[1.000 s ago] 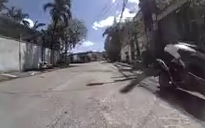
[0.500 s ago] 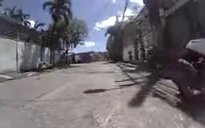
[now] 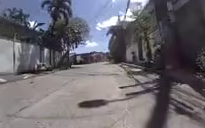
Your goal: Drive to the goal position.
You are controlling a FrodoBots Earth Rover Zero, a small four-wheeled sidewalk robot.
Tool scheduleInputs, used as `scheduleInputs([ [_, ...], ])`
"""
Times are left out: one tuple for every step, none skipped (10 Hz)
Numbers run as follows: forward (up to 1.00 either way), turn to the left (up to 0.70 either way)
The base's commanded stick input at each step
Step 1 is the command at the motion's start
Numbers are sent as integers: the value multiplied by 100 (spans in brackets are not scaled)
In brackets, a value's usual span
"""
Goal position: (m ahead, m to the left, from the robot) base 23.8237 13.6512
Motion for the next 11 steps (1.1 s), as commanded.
scheduleInputs([
  [100, 5],
  [100, 2],
  [100, 0],
  [100, 5],
  [100, 15],
  [100, 10],
  [100, 0],
  [85, 9],
  [85, 7],
  [85, -17],
  [85, -34],
])
